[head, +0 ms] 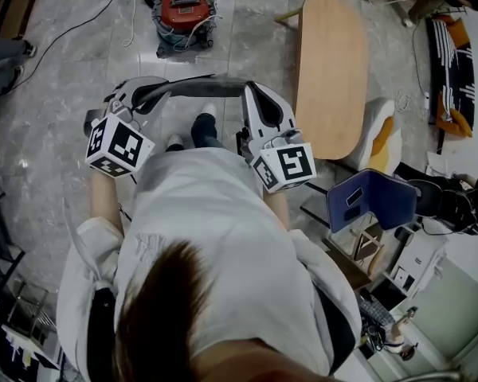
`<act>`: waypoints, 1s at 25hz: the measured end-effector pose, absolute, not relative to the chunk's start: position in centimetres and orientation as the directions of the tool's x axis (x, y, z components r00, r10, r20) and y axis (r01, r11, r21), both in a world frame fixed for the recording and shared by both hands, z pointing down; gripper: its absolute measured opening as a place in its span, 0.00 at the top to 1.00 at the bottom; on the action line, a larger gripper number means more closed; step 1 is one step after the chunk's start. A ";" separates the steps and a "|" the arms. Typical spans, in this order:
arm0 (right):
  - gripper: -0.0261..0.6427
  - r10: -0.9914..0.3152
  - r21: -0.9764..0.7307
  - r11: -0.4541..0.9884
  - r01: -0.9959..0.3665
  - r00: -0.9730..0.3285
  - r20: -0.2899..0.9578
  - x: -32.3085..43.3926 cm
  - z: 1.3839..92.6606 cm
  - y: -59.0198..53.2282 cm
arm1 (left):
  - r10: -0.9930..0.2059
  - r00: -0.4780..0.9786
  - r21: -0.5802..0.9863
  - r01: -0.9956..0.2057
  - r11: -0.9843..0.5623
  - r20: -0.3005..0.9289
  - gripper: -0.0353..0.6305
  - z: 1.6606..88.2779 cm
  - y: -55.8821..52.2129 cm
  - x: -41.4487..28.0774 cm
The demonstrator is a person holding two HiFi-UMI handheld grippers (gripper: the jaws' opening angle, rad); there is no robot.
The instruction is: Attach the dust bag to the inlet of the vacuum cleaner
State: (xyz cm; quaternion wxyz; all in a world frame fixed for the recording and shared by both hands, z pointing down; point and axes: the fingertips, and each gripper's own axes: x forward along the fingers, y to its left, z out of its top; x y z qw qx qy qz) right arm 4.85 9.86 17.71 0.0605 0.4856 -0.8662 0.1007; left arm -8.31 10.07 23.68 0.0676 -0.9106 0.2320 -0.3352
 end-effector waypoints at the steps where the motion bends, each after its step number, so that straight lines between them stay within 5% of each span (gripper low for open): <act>1: 0.96 -0.823 -0.114 0.520 -0.847 -0.532 0.199 5.4 17.7 8.9 | -0.480 0.661 -0.284 -0.389 -0.876 0.576 0.90 23.6 9.1 -7.8; 13: 0.96 -0.722 -0.222 0.639 -0.737 -0.673 0.157 10.6 17.3 2.6 | -0.551 0.621 -0.283 -0.482 -0.829 0.557 0.90 23.1 2.7 -2.2; 25: 0.96 -0.724 -0.235 0.622 -0.746 -0.663 0.190 12.4 18.8 -0.1 | -0.497 0.639 -0.228 -0.458 -0.859 0.588 0.90 24.8 0.2 -0.2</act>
